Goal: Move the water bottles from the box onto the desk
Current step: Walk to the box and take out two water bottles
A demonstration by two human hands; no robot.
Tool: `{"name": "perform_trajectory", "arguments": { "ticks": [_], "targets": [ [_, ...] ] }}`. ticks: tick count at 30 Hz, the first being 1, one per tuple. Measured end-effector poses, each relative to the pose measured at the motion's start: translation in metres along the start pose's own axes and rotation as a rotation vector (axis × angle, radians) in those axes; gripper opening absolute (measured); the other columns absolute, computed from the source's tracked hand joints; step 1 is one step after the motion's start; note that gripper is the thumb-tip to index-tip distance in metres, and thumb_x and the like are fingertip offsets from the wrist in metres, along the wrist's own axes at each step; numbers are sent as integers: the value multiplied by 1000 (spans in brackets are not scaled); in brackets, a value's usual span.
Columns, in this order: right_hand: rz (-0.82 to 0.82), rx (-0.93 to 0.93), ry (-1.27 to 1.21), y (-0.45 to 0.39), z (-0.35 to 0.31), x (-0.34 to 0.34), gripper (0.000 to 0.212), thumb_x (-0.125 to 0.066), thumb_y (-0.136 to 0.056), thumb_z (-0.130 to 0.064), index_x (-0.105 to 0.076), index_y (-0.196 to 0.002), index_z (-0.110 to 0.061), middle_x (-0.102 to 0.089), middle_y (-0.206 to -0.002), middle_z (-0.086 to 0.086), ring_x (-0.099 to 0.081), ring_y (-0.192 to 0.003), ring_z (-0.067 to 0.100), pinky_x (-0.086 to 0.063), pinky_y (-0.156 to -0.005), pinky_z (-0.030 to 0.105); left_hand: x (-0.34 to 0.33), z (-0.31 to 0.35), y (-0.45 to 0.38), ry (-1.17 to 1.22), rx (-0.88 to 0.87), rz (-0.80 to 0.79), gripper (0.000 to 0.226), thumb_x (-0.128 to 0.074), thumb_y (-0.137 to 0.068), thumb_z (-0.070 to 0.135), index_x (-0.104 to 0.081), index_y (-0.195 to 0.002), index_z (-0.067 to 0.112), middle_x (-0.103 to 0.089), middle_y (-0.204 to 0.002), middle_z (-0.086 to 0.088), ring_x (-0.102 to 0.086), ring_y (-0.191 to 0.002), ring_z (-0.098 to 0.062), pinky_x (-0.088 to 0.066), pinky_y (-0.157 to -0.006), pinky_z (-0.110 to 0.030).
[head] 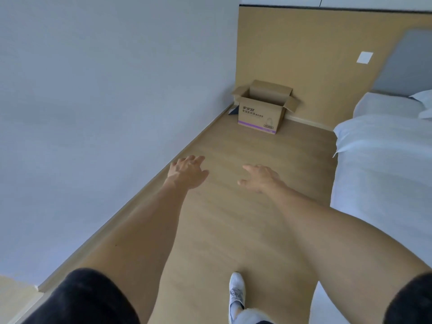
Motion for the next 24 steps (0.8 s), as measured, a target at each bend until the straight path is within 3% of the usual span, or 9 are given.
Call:
{"name": "perform_trajectory", "arguments": {
  "ticks": [9,24],
  "targets": [
    [0,-70,-36,-155,60,69,66,-55,-91,-59,-37,-149,-33,-47,-146,8,-46,-133,31,-39,-102,41,38,66,-178,-13,-94,-7,57,-39,-101,49,-30,-155,31,-40,-155,0,-39,-139,-29,-31,-113,-45],
    [-26,-224,-98,-356,135,141,71,-49,-95,-58,-22,-157,-34,-32,-160,5,-31,-146,27,-34,-115,47,62,130,-436,-11,-247,-25,54,-40,-101,48,-34,-152,29,-44,-151,-2,-41,-137,-29,-33,-110,-46]
  ]
}}
Point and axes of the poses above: each hand's wrist, its own y-axis away from the middle knuckle, its own x-axis out of the back of the hand, z = x × y, the point moved 8 cm from there along -y, towards the middle knuckle
